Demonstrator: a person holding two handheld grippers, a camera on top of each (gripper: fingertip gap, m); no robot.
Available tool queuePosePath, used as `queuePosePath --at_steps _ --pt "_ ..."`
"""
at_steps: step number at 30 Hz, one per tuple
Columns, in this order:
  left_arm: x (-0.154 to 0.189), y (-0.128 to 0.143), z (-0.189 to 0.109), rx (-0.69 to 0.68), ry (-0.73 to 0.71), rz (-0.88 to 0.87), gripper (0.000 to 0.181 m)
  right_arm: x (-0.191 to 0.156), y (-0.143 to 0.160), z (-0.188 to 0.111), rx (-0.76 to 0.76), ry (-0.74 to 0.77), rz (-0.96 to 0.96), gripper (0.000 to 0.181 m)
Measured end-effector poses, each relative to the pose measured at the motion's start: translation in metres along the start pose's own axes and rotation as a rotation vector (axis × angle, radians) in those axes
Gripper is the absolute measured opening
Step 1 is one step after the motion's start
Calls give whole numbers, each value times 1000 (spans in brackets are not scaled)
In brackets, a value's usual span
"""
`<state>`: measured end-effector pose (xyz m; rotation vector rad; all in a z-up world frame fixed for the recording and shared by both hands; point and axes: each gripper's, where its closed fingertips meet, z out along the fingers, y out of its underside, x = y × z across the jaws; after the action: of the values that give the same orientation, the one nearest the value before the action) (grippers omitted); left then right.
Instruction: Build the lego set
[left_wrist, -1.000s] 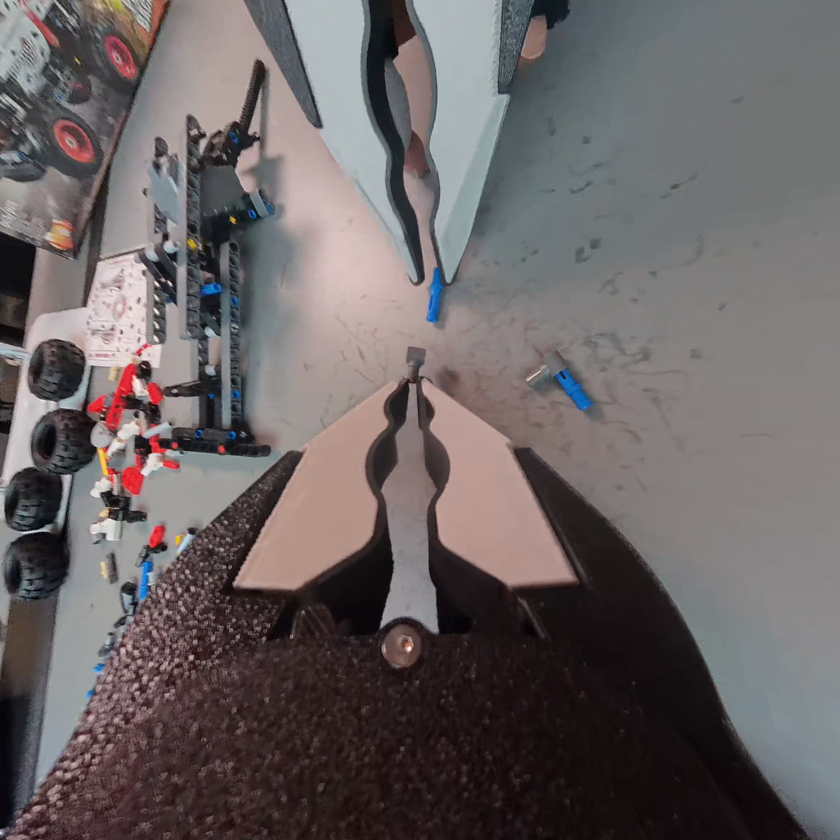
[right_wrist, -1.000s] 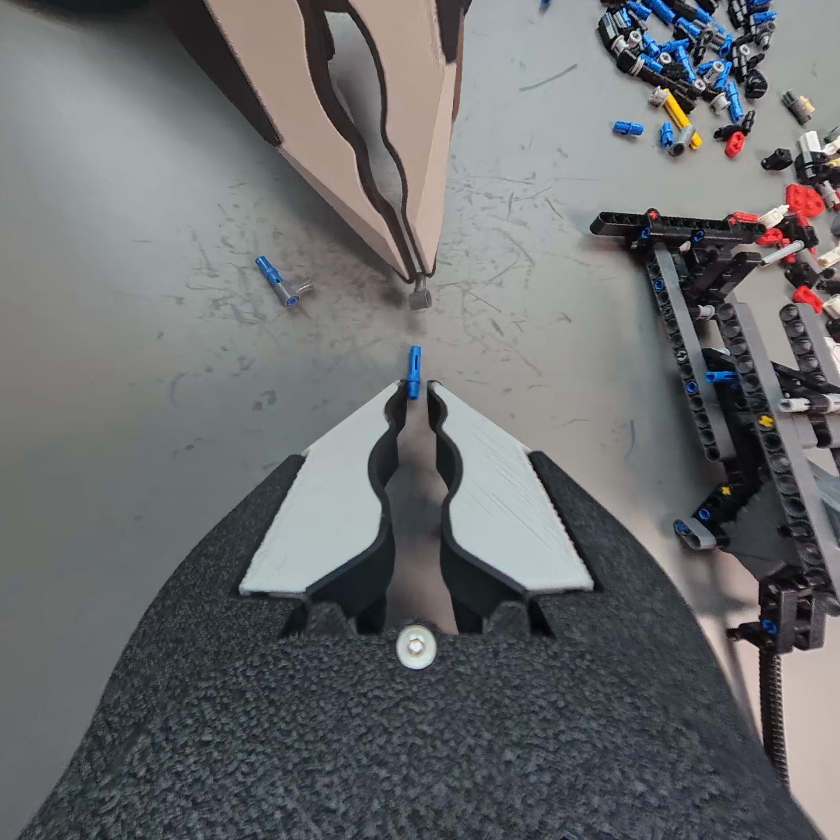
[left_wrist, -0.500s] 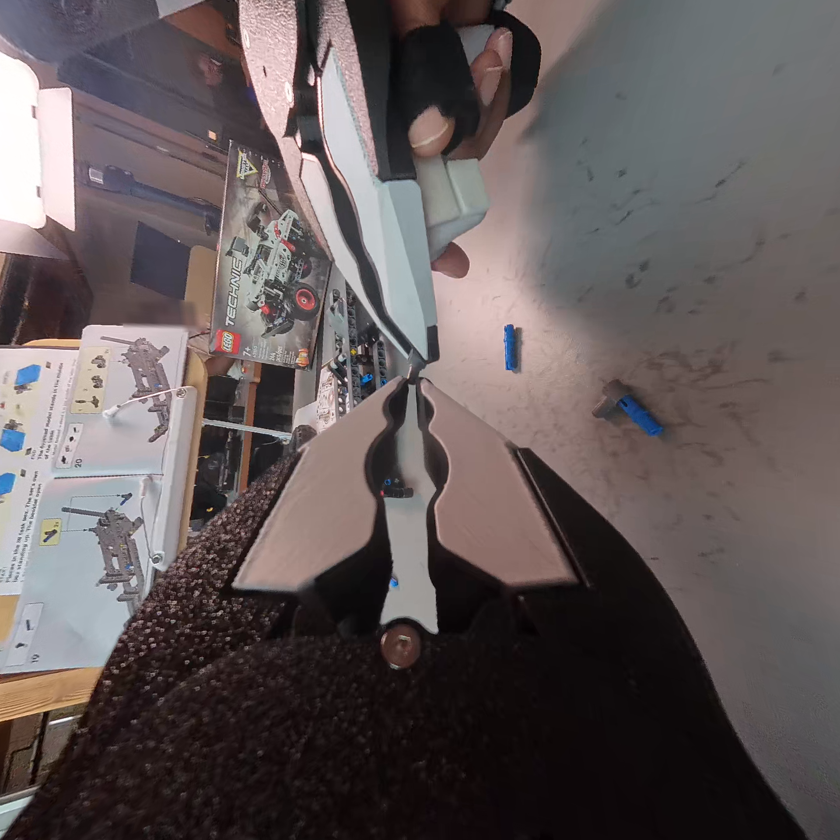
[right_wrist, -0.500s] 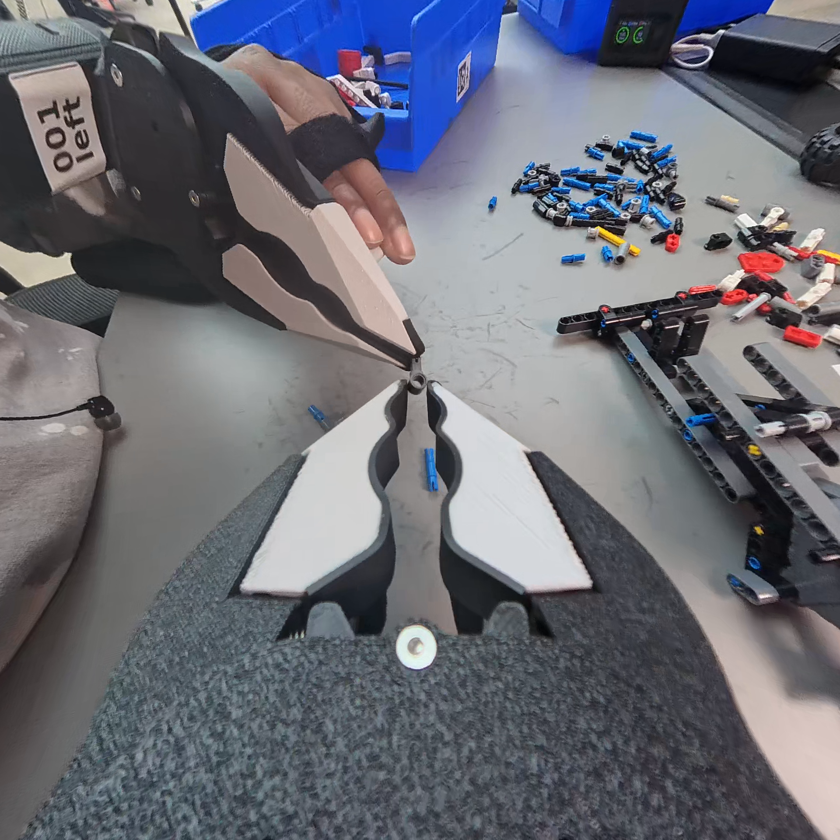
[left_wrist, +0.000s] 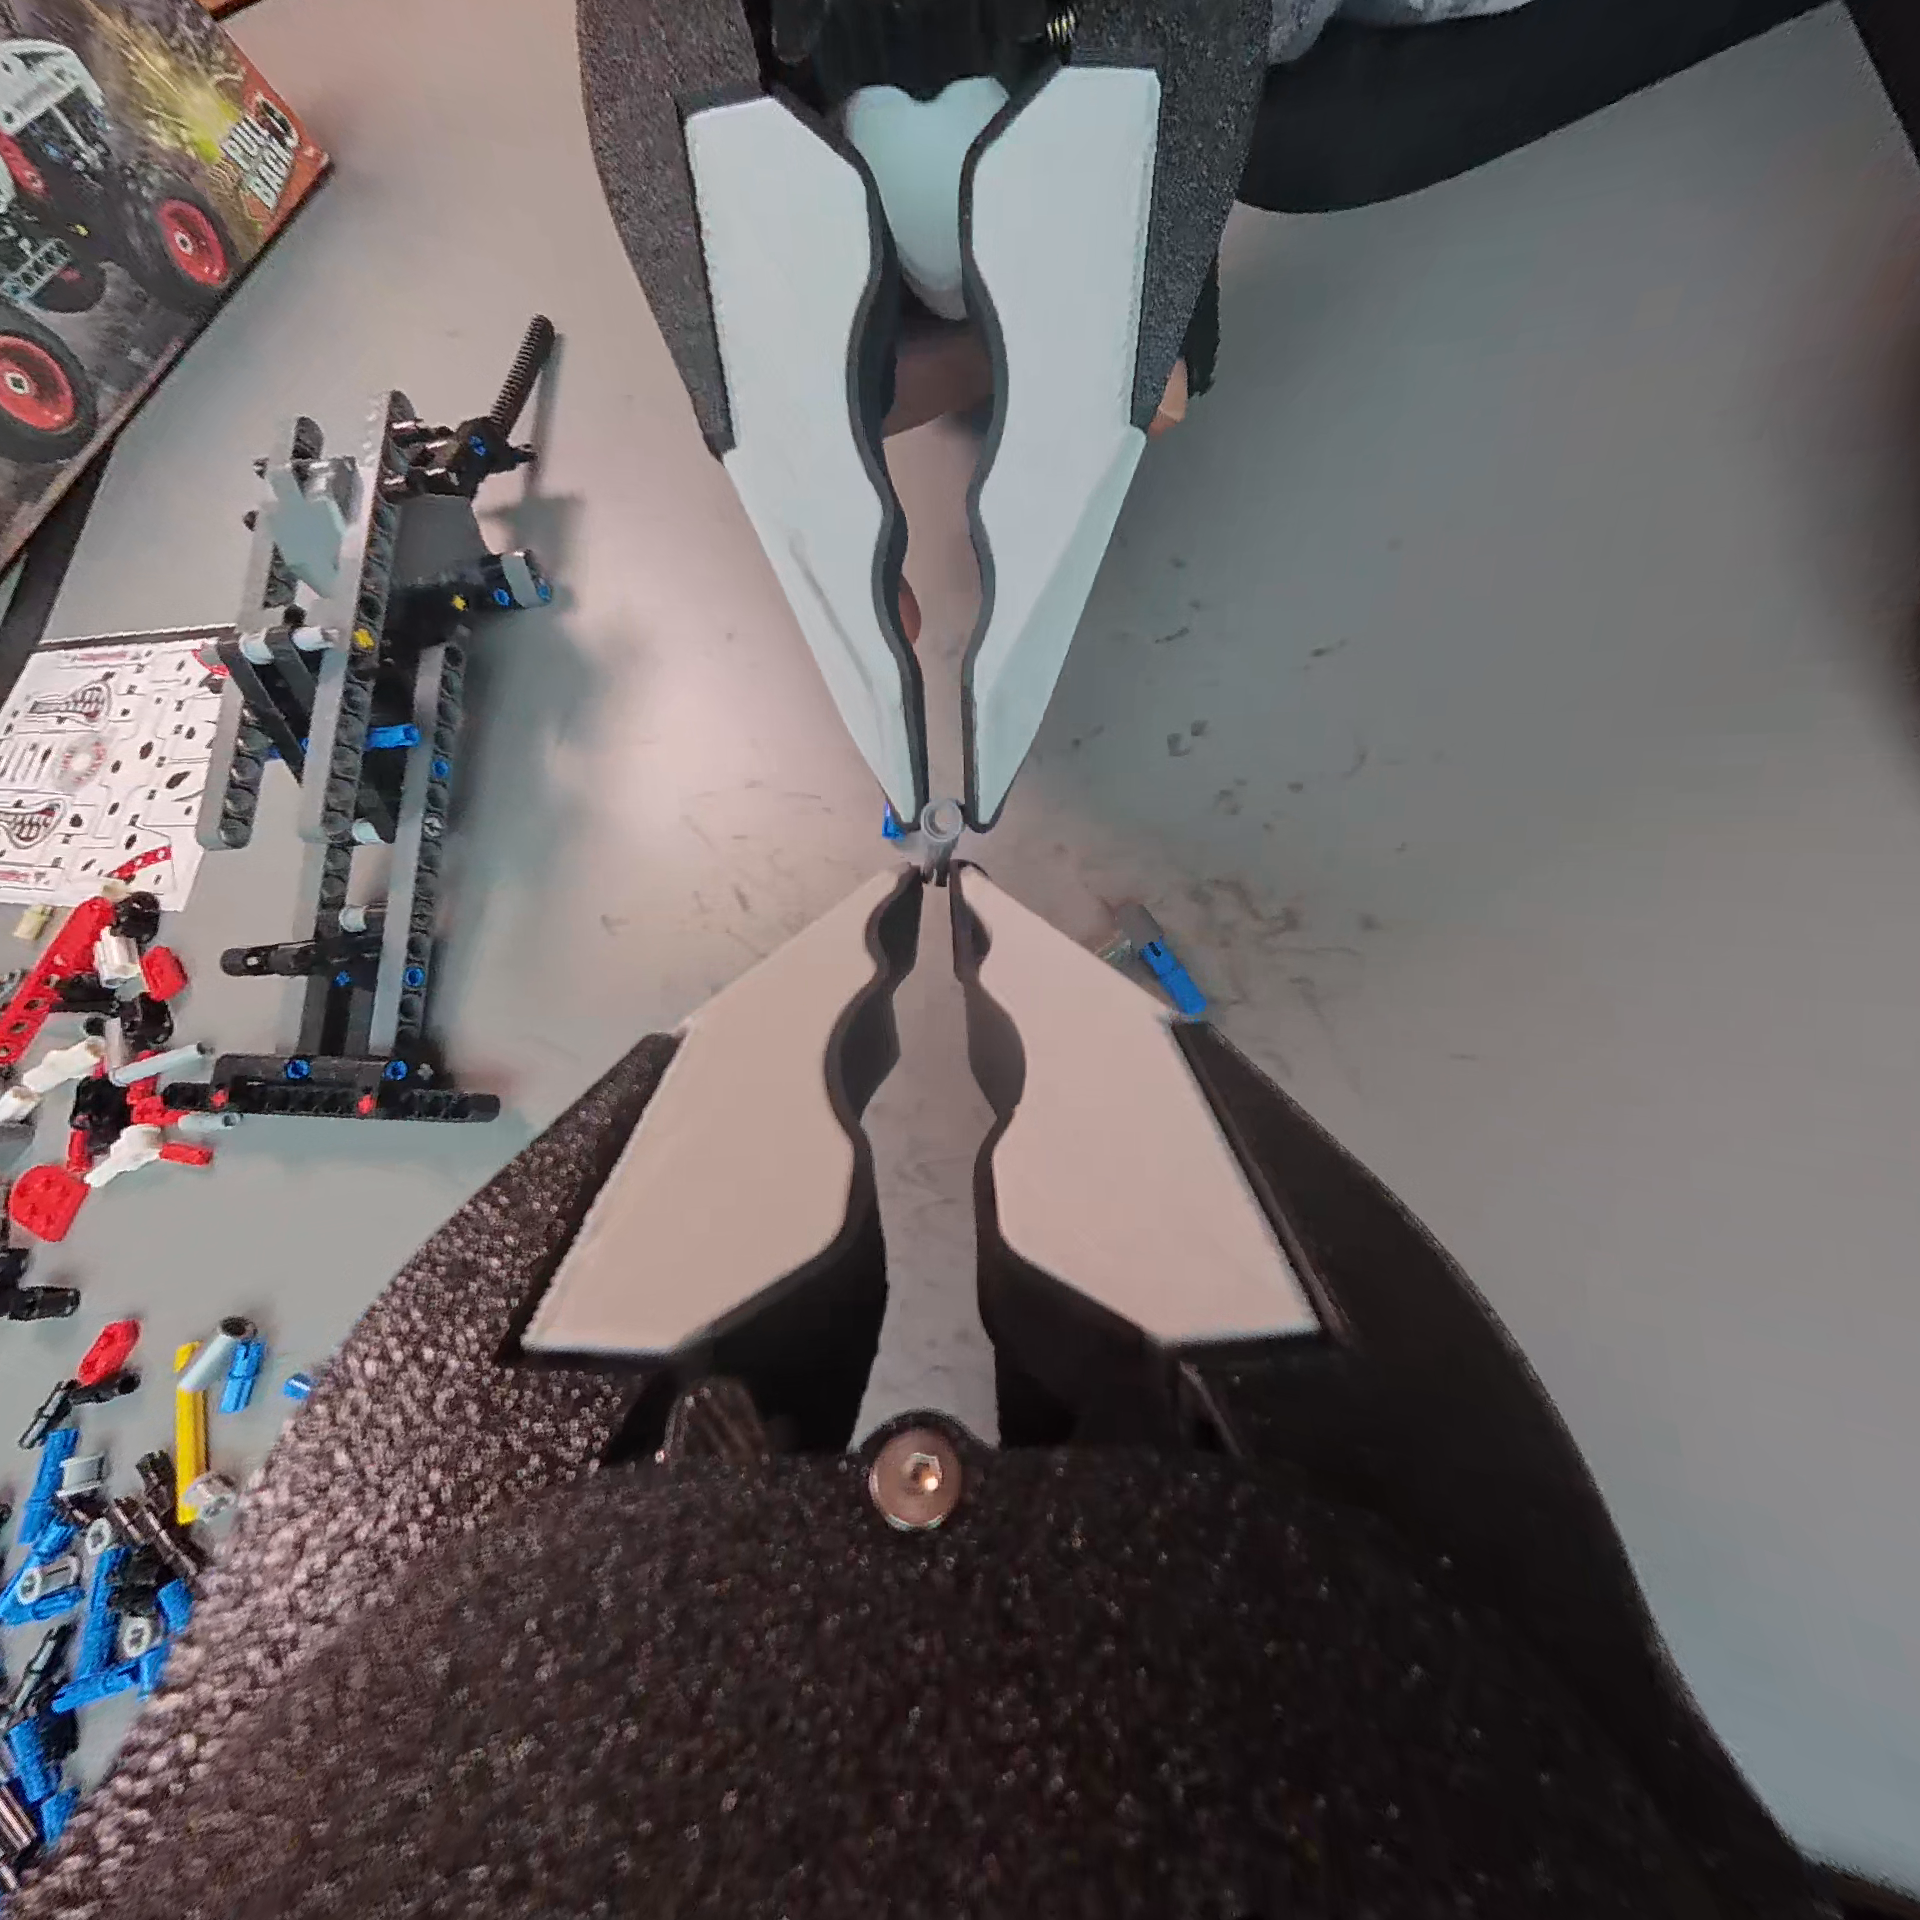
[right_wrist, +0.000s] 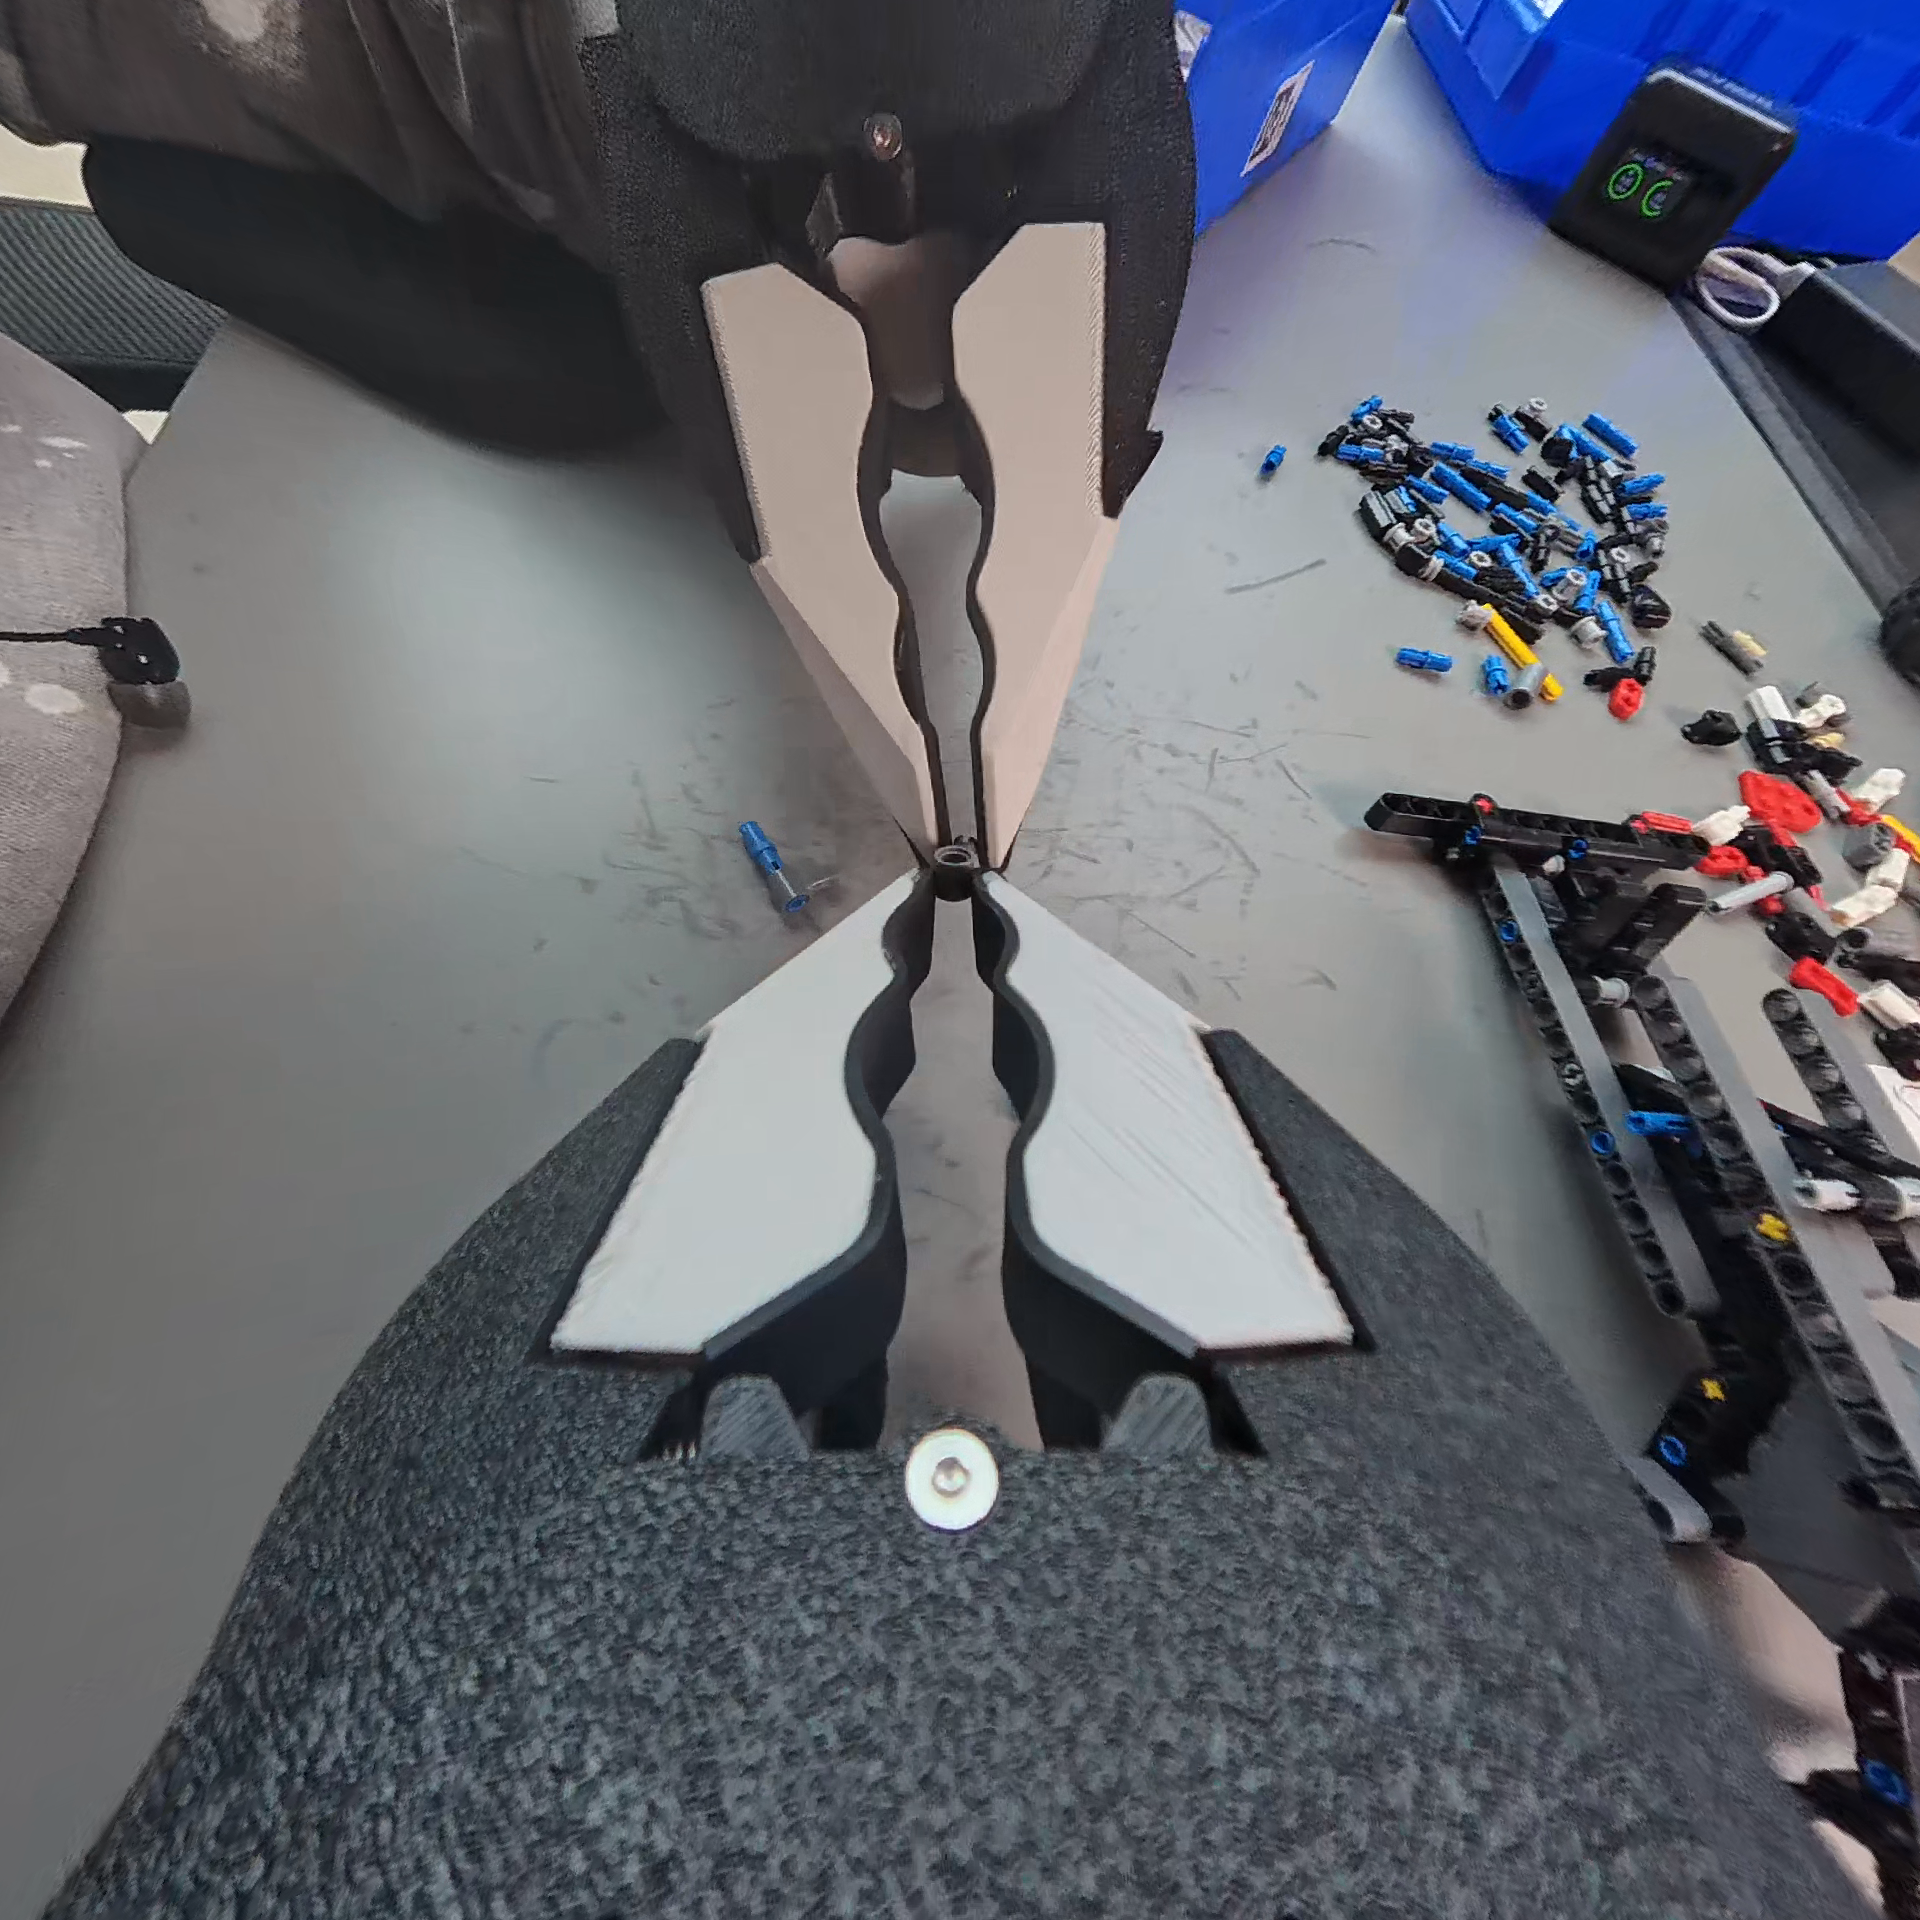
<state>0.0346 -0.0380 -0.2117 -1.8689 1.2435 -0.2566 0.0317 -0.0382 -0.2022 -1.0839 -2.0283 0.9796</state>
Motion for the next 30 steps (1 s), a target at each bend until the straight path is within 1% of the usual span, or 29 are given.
queuePosePath --at_steps 4,8,12,15,19,25,27,30 --pt "1 5 1 -38 30 -48 6 2 6 2 -40 16 2 7" --pt "3 23 1 -139 67 -102 6 7 11 -5 -84 29 4 12" --pt "3 31 2 -182 81 -140 7 12 18 -11 -126 50 10 13" --pt "4 32 2 -181 88 -153 6 13 21 -10 -136 48 16 13" --pt "3 32 2 -181 86 -158 10 4 21 -6 -133 12 15 12" --pt "-2 30 -8 -169 79 -175 13 -31 7 9 -109 -106 -46 15" --pt "0 22 -16 -133 109 -208 13 -34 5 16 -124 -99 -76 19" --pt "14 12 -26 -85 220 -268 14 -35 12 24 -195 -89 -126 20"
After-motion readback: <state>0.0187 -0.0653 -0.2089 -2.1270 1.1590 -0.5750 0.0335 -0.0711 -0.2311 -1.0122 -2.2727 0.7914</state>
